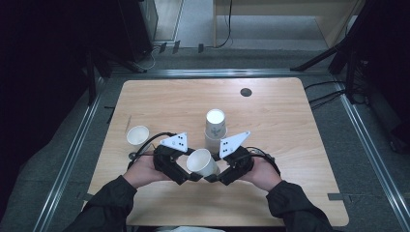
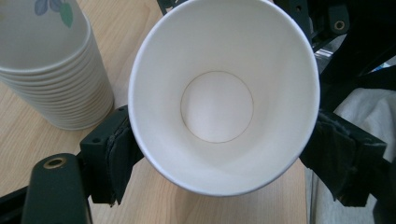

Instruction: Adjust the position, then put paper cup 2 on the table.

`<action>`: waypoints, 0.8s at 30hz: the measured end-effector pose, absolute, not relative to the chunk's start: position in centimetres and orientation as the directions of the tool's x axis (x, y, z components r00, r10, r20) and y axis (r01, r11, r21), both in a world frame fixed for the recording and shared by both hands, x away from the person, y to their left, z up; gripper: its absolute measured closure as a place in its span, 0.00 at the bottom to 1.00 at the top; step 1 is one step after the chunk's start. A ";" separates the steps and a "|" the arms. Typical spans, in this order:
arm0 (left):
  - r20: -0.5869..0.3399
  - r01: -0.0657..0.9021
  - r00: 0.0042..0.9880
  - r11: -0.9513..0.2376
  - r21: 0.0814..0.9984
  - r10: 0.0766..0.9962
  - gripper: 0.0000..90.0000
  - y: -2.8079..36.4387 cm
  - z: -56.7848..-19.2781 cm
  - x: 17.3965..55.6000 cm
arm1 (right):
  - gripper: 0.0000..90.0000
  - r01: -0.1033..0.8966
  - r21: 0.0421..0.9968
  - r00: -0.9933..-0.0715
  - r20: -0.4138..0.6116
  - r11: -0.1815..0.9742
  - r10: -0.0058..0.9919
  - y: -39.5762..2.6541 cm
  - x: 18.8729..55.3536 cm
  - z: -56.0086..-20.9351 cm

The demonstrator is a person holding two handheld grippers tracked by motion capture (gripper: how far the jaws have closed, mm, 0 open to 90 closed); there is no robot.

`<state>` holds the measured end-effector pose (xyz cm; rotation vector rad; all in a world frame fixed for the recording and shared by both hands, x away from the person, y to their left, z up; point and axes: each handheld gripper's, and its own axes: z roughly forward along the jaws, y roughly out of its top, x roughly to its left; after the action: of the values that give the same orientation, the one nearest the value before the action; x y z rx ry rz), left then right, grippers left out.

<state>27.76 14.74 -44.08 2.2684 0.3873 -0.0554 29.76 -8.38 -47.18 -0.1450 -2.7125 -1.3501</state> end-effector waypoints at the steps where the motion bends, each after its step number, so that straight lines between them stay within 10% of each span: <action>1: -0.167 0.296 0.951 -0.611 0.734 0.259 0.19 14.8 -44.1 27.7 | 0.38 0.136 0.790 -0.989 0.142 0.598 0.037 -8.4 29.8 -47.1; 24: -0.235 0.330 0.941 -0.515 0.791 0.242 0.20 14.8 -44.1 27.8 | 0.38 0.123 0.812 -0.990 0.140 0.570 0.015 -8.2 29.6 -46.8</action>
<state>27.76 14.77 -44.07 2.1353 0.4048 -0.1167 29.57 -8.21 -46.83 -0.1181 -2.6781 -1.3989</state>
